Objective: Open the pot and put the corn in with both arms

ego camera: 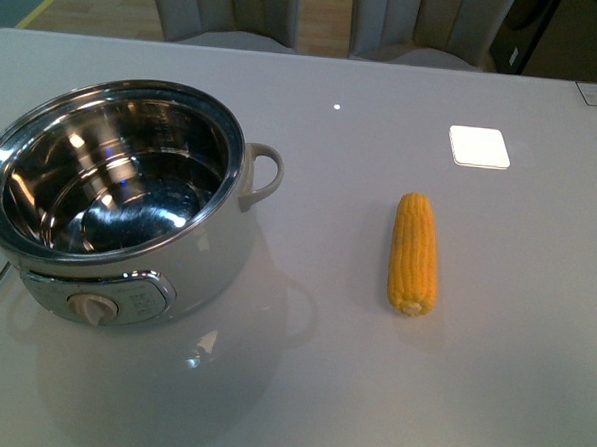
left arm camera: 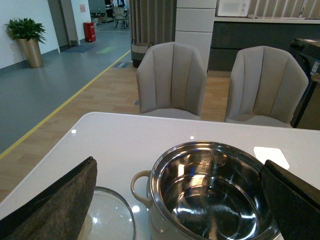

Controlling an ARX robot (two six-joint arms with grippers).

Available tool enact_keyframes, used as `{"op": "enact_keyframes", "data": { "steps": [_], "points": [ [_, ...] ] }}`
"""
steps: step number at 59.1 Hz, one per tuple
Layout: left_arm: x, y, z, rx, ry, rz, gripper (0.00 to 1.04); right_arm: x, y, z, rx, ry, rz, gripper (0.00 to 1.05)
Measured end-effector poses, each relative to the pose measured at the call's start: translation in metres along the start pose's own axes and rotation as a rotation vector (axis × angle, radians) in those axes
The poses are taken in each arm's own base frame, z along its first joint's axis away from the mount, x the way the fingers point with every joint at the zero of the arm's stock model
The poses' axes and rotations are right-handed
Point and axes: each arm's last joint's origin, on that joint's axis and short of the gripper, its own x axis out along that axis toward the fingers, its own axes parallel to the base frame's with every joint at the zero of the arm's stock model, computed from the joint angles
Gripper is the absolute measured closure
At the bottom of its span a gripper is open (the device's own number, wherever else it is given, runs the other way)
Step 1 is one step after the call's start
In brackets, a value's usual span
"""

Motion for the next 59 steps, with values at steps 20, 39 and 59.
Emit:
{"op": "enact_keyframes", "data": {
  "steps": [20,39,59],
  "points": [
    [0.000,0.000,0.000,0.000,0.000,0.000,0.07,0.071,0.055,0.013,-0.077,0.043,0.044,0.09],
    [0.000,0.000,0.000,0.000,0.000,0.000,0.07,0.152,0.091,-0.009,-0.247,0.182,0.007,0.09],
    [0.000,0.000,0.000,0.000,0.000,0.000,0.07,0.209,0.100,-0.033,-0.303,0.293,-0.053,0.09]
  ]
}}
